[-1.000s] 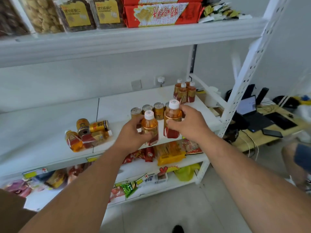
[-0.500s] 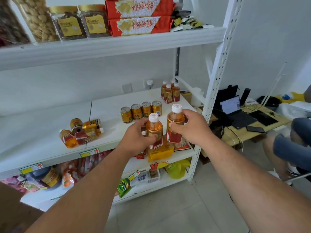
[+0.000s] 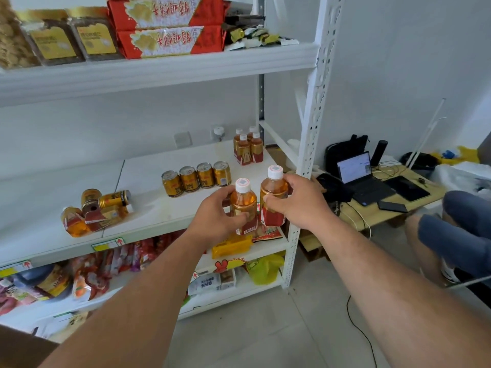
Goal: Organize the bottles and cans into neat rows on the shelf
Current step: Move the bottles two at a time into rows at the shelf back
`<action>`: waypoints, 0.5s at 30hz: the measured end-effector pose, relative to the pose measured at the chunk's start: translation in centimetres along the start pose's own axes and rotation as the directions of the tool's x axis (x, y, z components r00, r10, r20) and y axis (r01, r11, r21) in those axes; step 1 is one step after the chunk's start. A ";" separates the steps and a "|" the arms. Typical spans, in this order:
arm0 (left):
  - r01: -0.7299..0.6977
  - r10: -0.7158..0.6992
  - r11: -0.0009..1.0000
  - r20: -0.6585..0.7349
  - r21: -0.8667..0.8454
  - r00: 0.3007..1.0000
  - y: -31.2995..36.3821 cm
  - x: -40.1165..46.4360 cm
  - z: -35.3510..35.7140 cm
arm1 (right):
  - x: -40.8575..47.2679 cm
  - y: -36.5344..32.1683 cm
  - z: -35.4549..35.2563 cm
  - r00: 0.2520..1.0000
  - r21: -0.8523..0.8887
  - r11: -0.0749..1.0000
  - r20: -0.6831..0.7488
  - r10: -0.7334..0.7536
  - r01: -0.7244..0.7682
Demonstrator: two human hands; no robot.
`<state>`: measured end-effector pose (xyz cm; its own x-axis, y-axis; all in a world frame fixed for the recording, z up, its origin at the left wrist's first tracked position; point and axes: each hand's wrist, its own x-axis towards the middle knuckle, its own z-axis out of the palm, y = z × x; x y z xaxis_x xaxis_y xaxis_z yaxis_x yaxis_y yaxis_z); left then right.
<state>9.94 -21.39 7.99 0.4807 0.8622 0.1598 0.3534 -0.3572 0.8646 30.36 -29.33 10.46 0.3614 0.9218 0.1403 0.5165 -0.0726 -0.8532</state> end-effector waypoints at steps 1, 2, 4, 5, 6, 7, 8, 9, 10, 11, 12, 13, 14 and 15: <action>0.000 0.000 1.000 0.006 0.002 1.000 0.0 0.7 0.3 | 0.6 0.4 -0.1 1.000 0.003 1.000 -0.002 0.001 -0.001; -0.002 0.002 1.000 0.013 0.005 1.000 -0.1 1.5 0.5 | 1.3 0.7 -0.2 1.000 0.007 1.000 -0.003 0.003 -0.003; -0.005 0.005 1.000 0.025 0.012 1.000 -0.5 3.3 0.8 | 3.0 1.1 -0.2 1.000 0.012 1.000 -0.003 0.008 -0.008; -0.005 0.005 1.000 0.027 0.015 1.000 -0.8 4.3 0.9 | 4.0 1.4 -0.2 1.000 0.004 1.000 -0.001 0.010 -0.010; -0.007 0.006 1.000 0.028 0.013 1.000 -1.1 5.3 0.9 | 5.0 1.6 0.0 1.000 -0.010 1.000 -0.002 0.012 -0.012; -0.008 0.008 1.000 0.029 0.009 1.000 -1.4 6.4 0.8 | 6.0 1.7 0.1 1.000 -0.024 1.000 -0.006 0.015 -0.015; -0.006 0.006 1.000 0.028 0.007 1.000 -1.7 7.4 0.7 | 7.0 1.7 0.1 1.000 -0.032 0.999 -0.009 0.016 -0.017; 0.000 0.000 1.000 0.027 0.006 1.000 -2.0 8.5 0.5 | 8.1 1.8 0.3 1.000 -0.035 0.999 -0.007 0.017 -0.017; 0.007 -0.007 1.000 0.028 0.004 1.000 -2.3 9.5 0.4 | 9.3 1.8 0.4 1.000 -0.036 0.999 -0.003 0.019 -0.019; 0.009 -0.009 1.000 0.030 -0.001 0.999 -2.6 10.6 0.2 | 10.3 1.9 0.6 1.000 -0.042 0.999 -0.002 0.023 -0.023; 0.010 -0.010 1.000 0.033 -0.007 0.999 -3.0 11.6 0.1 | 11.4 1.9 0.8 1.000 -0.050 0.998 -0.001 0.025 -0.025; 0.009 -0.009 1.000 0.035 -0.010 0.999 -3.3 12.6 0.0 | 12.3 2.0 1.0 1.000 -0.054 0.998 -0.002 0.027 -0.027; 0.009 -0.008 1.000 0.039 -0.012 0.999 -3.6 13.5 -0.1 | 13.3 2.1 1.1 1.000 -0.052 0.998 -0.005 0.031 -0.031; 0.009 -0.008 1.000 0.043 -0.016 0.999 -3.9 14.4 -0.2 | 14.2 2.2 1.2 0.999 -0.051 0.998 -0.008 0.036 -0.037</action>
<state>15.36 -7.52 6.99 0.5116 0.8490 0.1323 0.3447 -0.3438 0.8735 35.68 -15.93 9.97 0.3860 0.9155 0.1133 0.5416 -0.1255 -0.8312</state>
